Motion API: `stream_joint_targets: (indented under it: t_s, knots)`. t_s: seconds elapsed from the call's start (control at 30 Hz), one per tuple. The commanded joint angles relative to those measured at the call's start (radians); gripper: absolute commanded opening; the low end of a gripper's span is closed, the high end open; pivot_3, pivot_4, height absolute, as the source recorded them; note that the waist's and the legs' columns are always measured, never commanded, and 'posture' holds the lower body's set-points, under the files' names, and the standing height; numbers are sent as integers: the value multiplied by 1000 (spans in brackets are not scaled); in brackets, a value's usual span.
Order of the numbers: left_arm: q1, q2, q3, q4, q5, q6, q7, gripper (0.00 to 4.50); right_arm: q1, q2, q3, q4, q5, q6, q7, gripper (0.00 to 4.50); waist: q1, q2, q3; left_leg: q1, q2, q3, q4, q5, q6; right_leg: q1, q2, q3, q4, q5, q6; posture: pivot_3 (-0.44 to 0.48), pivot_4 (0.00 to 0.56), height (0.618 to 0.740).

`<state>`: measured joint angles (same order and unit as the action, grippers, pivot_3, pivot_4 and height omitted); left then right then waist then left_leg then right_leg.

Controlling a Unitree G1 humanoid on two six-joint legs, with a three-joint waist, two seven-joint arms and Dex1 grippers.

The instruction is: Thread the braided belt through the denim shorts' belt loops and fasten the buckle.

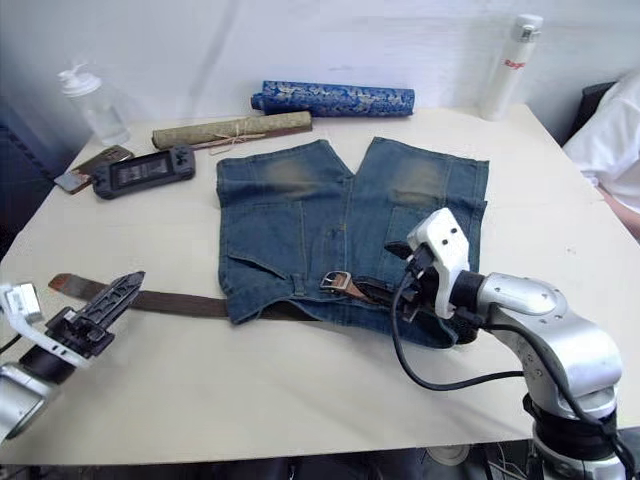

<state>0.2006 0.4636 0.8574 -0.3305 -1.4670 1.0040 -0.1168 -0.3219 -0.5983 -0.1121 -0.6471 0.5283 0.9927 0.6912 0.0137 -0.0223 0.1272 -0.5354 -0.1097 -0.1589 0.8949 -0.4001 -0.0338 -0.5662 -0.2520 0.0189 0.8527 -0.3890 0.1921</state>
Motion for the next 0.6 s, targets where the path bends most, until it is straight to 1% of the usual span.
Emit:
stream_joint_targets:
  t_s: [0.03,0.17,0.23,0.27,0.33,0.5,0.57,0.6]
  knots:
    - [41,-7,49,20,-85,-62,105,4500,2,-9,35,-50,-17,-41,-38,4441,10,0,0,0,0,1,0,0,0,0,0,1,0,0,0,0,150,637]
    - [71,8,55,69,-224,-110,258,4500,-13,-10,71,-66,-11,-43,-60,4441,15,-1,1,0,0,2,1,-1,0,-1,0,2,0,0,0,0,150,637]
    - [100,40,35,70,-223,-99,274,4500,-31,-12,85,-71,-7,-39,-67,4441,14,-1,1,0,0,2,1,-1,0,-1,0,2,0,0,0,0,150,637]
    - [113,57,19,65,-228,-89,284,4500,-44,-12,89,-69,-4,-37,-68,4441,13,-1,2,0,0,2,1,-2,0,-1,0,2,0,0,0,0,150,637]
    - [122,79,-16,46,-287,-86,326,4500,-64,-18,95,-63,-5,-43,-66,4441,13,-1,2,0,1,2,0,-2,-1,-1,1,1,0,-1,-1,0,150,637]
    - [113,149,-135,-7,-471,-119,465,4500,-105,-14,109,-40,-5,-51,-73,4441,13,0,3,0,1,2,0,-3,-1,-1,1,1,0,-1,-1,0,150,637]
    - [96,158,-172,-17,-500,-137,513,4500,-114,-11,122,-31,-14,-60,-78,4441,13,1,4,0,1,2,0,-3,-1,-1,1,1,0,-1,-1,0,150,637]
    - [74,136,-188,-20,-504,-158,553,4500,-111,-9,125,-33,-18,-68,-81,4441,13,2,4,0,1,2,0,-3,-1,-1,1,1,0,-1,-1,0,150,637]
